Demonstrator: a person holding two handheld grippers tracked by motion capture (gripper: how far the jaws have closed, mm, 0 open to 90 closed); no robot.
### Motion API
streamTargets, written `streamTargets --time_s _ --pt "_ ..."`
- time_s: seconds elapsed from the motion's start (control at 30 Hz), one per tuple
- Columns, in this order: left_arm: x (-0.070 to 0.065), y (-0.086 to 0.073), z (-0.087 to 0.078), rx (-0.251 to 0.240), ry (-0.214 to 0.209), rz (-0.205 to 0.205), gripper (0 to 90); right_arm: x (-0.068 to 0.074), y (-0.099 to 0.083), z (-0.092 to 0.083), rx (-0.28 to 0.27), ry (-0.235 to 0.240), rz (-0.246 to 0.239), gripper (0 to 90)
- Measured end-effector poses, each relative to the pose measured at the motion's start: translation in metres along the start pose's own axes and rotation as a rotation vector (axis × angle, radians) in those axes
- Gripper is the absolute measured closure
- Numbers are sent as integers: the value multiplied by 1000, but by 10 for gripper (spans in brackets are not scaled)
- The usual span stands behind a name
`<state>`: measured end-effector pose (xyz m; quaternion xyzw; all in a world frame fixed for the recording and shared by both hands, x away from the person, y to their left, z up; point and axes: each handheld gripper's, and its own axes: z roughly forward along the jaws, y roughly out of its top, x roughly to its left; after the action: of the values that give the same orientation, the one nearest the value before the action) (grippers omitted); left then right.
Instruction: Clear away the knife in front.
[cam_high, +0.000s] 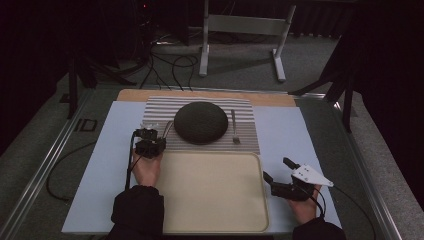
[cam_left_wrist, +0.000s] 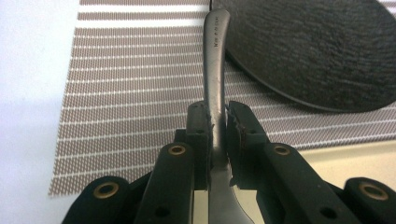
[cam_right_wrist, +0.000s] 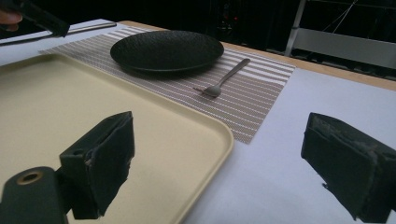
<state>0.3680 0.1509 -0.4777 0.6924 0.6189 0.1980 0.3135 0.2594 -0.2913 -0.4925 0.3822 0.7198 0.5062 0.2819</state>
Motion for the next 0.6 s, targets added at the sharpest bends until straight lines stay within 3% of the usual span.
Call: streamTargets --time_s 0.6 --pt "-4 -25 -12 -7 -15 -33 806 0 0 0 1 -1 -4 97"
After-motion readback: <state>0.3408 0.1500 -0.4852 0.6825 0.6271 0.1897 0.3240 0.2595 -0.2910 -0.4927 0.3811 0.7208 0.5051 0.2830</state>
